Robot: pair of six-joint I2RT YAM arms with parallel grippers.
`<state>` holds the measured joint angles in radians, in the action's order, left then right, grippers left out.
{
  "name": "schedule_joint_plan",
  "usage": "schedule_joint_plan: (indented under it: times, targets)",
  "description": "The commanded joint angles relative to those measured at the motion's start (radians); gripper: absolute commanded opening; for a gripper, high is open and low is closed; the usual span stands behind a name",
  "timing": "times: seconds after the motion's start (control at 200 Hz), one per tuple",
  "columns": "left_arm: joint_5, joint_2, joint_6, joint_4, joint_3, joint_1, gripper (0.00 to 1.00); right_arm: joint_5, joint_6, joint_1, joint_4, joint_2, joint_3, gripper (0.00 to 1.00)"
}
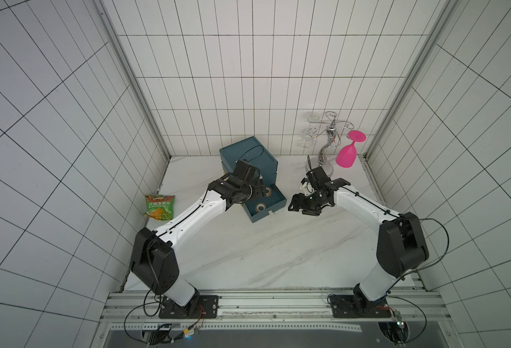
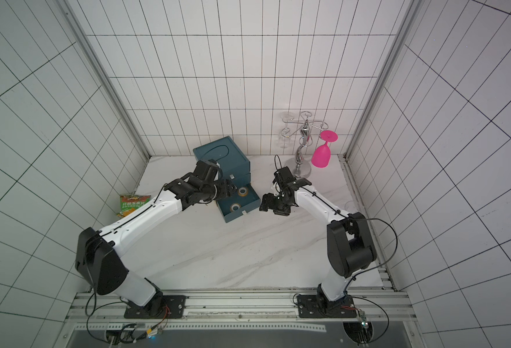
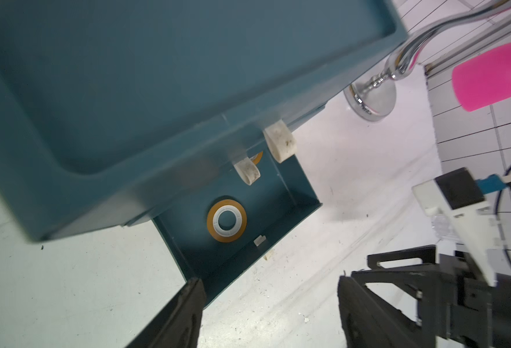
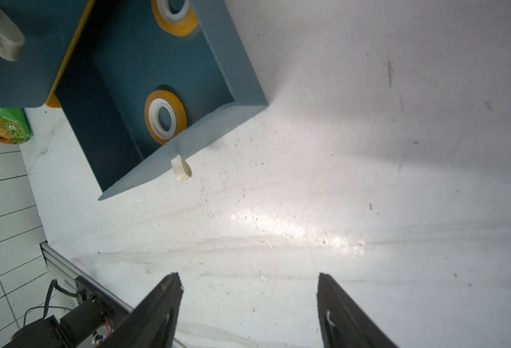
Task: Place the transparent tape into the drawer according to color
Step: Place the tape in the drawer, then close the drawer in the storage box.
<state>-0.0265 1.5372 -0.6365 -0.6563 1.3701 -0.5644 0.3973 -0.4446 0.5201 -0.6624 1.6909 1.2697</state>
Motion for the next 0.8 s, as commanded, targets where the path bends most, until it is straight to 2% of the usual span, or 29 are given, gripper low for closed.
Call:
schedule_joint_plan:
  times: [0.0,0.16,0.36,0.52,0.665,0.795]
  targets:
    - [-0.080,-0.063,-0.039,0.055,-0.024,0.038,0.82,-0.038,0.011,0.034,0.098,0.013,-0.035,0.73]
    - [-0.198,-0.082,-0.091,0.101,-0.023,0.163,0.89,-0.059,0.008,0.075,0.197,0.026,-0.060,0.71]
    - [-0.214,-0.037,-0.077,0.085,0.040,0.254,0.90,-0.092,0.017,0.125,0.290,0.047,-0.074,0.70]
    - [-0.210,0.043,-0.047,0.084,0.109,0.283,0.89,-0.114,0.021,0.145,0.354,0.061,-0.092,0.67]
    - [-0.210,0.112,-0.028,0.040,0.172,0.300,0.82,-0.133,0.034,0.160,0.377,0.086,-0.089,0.63]
    - [-0.202,0.156,-0.011,0.005,0.204,0.302,0.79,-0.152,0.038,0.182,0.406,0.104,-0.109,0.57]
